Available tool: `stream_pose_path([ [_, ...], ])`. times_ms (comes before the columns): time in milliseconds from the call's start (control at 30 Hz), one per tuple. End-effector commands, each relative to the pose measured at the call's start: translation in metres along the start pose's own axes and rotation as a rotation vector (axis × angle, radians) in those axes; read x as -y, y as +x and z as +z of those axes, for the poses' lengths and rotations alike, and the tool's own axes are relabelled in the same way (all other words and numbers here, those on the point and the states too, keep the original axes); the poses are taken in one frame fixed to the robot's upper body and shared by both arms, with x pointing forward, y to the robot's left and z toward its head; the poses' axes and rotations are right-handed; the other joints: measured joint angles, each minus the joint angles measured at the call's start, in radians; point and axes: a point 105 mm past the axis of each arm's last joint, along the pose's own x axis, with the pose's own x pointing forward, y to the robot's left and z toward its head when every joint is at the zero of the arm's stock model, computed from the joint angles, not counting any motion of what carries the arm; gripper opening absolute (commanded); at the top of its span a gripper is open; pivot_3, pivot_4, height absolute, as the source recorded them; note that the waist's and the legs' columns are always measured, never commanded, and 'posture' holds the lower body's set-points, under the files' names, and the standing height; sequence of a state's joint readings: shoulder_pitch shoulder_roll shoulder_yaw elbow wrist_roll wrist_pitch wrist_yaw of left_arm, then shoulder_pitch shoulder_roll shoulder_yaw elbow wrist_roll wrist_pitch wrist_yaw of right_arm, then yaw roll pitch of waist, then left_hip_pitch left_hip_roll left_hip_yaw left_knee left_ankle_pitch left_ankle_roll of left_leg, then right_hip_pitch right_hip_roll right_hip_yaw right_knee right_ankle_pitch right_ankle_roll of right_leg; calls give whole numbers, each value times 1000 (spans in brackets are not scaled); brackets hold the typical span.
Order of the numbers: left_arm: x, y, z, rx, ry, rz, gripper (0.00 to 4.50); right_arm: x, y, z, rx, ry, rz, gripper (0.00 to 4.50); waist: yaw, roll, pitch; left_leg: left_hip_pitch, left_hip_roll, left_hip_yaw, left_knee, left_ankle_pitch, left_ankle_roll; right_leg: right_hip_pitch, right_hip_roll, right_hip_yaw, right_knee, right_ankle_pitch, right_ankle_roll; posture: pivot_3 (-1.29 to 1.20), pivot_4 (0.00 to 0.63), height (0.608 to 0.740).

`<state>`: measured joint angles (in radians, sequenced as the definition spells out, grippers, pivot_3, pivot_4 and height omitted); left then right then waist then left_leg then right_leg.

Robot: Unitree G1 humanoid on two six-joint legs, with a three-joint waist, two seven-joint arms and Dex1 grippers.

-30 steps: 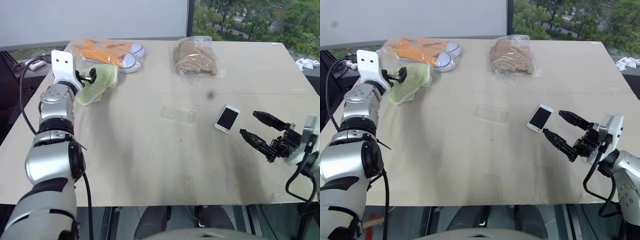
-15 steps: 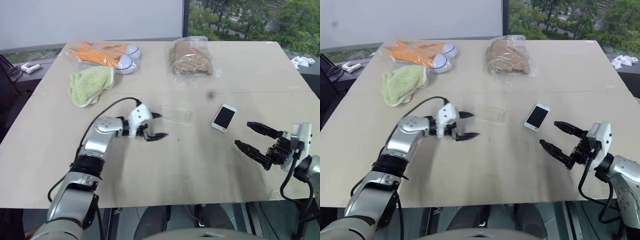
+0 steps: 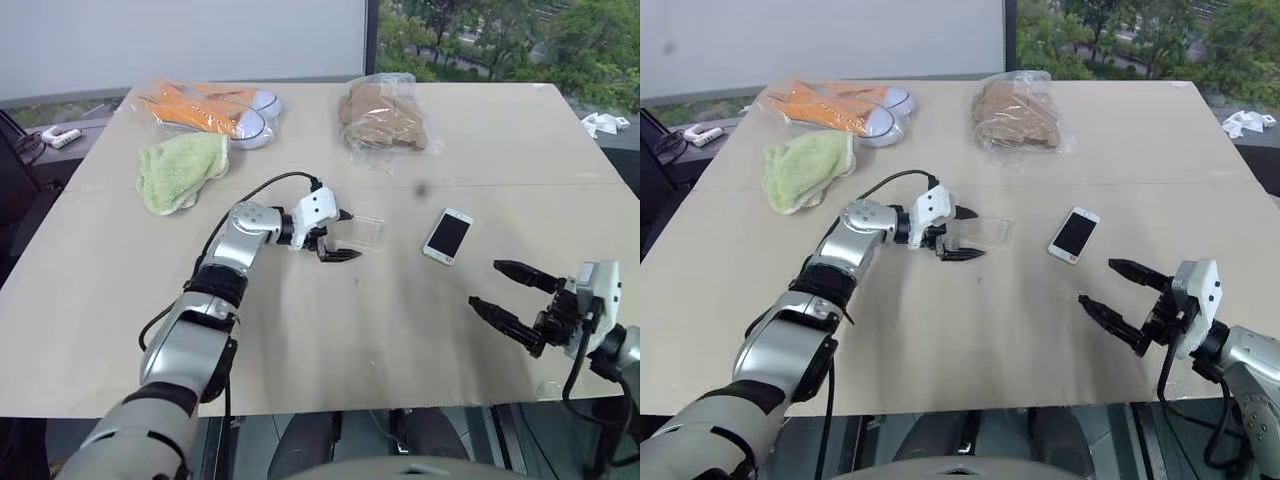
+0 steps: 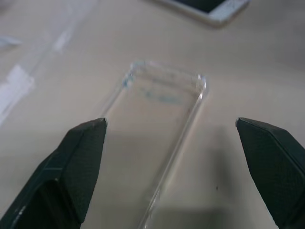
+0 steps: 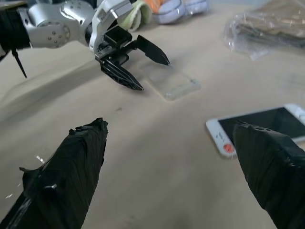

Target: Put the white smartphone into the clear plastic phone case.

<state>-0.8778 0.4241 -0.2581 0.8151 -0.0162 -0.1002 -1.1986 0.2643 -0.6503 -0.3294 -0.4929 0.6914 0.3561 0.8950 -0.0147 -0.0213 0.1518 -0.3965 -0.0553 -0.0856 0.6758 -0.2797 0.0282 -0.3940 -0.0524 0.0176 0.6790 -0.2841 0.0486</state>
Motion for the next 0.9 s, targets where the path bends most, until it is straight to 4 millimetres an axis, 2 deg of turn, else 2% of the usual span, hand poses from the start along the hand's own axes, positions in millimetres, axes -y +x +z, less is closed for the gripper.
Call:
stream_pose_path([
  [33,-4,1,-3,-75,51,-24,4457,-2,-2,7,-34,-46,-4,4500,2,0,0,0,0,0,0,0,0,0,1,0,0,0,0,0,150,740],
  [167,-9,4,-6,-124,39,-27,4457,-4,-3,5,-63,-51,-9,4500,4,-1,0,0,0,-1,2,0,0,2,4,-1,0,0,0,0,150,740],
  [267,-12,5,-9,-149,37,-12,3679,-4,-3,7,-68,-61,-12,4500,4,-1,0,0,0,-1,2,0,0,2,3,-1,0,0,0,0,150,740],
  [500,-9,7,-6,-112,8,-24,333,-5,-2,9,-50,-61,-3,4500,4,-1,-1,4,0,-2,4,-2,4,6,3,-1,1,0,0,0,150,740],
  [533,-9,6,-3,-92,-2,-22,60,-5,-1,9,-49,-62,-2,4500,4,-1,-1,5,0,-2,4,-2,4,7,3,-1,1,0,0,0,150,740],
  [700,-4,-2,10,-41,14,-1,60,-4,0,11,-40,-62,11,4500,-1,0,0,4,0,-2,4,-2,3,7,1,-1,0,0,0,0,150,740],
  [833,28,-3,28,13,-14,-34,60,-2,1,11,-37,-59,17,4500,1,0,0,3,1,-3,3,-1,1,5,0,3,-1,0,0,0,150,740],
  [900,53,-3,40,41,-27,-78,60,-3,3,12,-34,-59,27,4500,7,0,0,2,1,-4,3,-1,1,5,-1,2,-1,0,0,0,150,740],
])
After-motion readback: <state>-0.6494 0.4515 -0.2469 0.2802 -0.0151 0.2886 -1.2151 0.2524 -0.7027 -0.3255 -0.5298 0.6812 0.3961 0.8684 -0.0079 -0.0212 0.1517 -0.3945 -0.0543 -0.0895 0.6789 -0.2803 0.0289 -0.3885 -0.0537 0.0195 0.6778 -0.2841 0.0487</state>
